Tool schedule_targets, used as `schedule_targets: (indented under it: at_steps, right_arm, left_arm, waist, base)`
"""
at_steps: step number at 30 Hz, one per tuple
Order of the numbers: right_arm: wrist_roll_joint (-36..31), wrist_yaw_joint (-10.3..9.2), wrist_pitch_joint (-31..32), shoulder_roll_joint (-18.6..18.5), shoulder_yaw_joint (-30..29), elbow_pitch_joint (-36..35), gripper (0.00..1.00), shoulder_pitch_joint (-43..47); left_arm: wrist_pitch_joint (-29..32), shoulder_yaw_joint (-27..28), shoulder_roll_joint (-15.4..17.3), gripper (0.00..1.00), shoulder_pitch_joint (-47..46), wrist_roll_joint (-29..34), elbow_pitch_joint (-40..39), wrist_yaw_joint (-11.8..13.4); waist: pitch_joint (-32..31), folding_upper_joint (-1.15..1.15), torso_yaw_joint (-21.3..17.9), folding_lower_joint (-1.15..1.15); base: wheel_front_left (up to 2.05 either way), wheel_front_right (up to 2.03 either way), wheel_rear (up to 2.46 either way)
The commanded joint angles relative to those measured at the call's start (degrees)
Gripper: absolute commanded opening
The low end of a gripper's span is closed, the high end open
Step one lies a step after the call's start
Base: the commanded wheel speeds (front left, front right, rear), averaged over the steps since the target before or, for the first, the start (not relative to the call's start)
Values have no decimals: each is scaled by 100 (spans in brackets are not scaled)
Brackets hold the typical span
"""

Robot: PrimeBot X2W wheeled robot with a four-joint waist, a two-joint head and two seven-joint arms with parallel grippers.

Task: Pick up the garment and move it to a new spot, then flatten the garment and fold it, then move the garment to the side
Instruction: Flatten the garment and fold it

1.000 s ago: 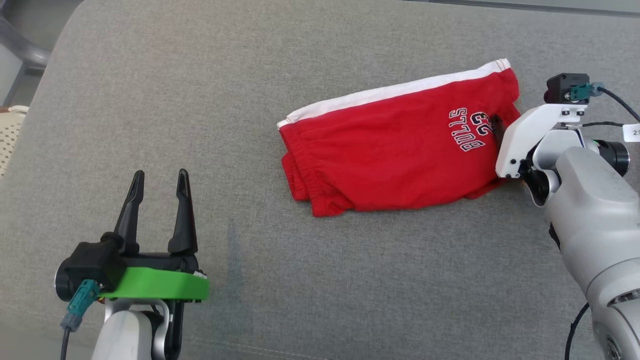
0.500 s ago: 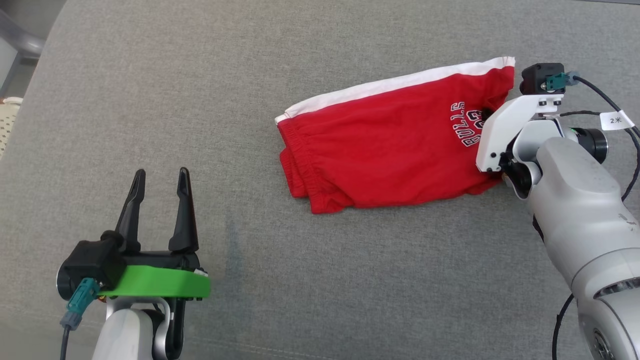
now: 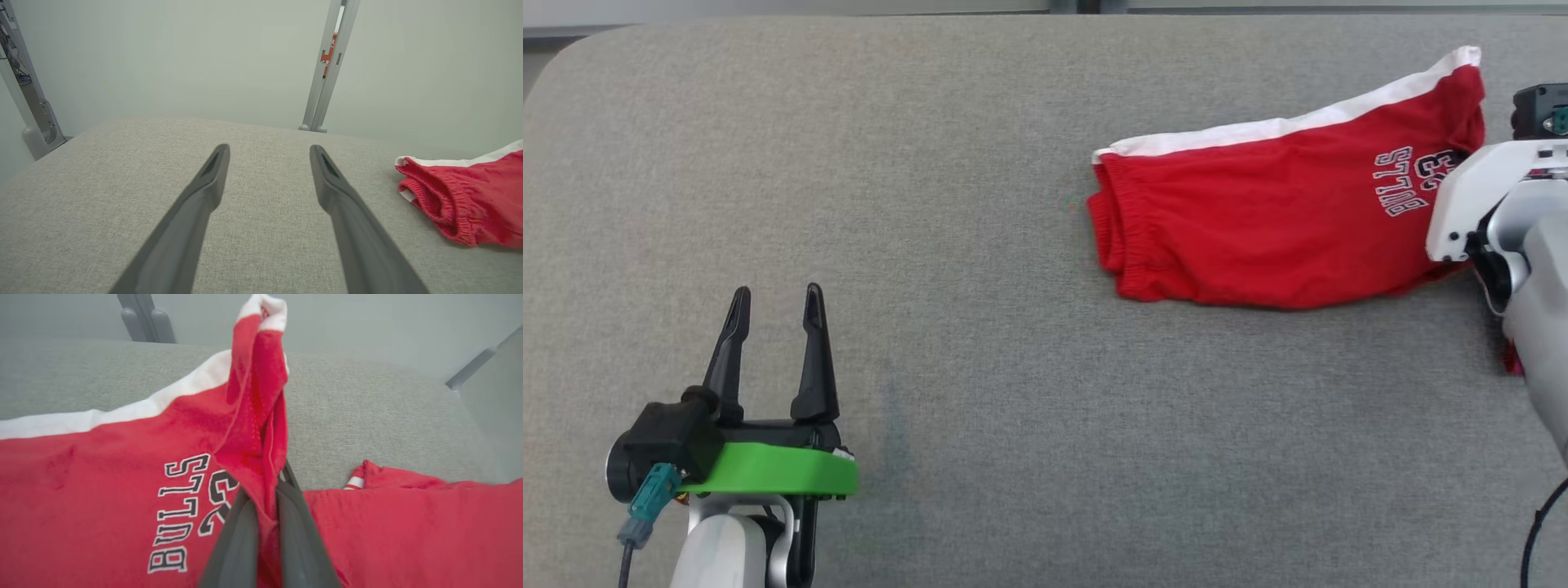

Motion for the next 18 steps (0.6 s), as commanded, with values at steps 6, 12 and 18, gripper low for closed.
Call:
schedule_targets:
  at_steps: [6,12,18]
  right_arm:
    - [-619,-12,-48,-43,-73,-6,0,-151]
    - [-775,-12,167,620,-98,-126,0,-201]
    - [-716,-12,504,1299,-130,-145,0,-160]
  left_arm:
    - [-15,22,11,100,105,22,7,-13]
    - [-15,-47,10,100,193,3,45,-22]
    - [-14,-152,11,100,250,-46,60,-31]
  waist:
    - [-331,0,-377,0]
    - [-460,0,-376,0]
    - [-500,0,-192,0]
  base:
    - [0,0,0]
    - [0,0,0]
    - [0,0,0]
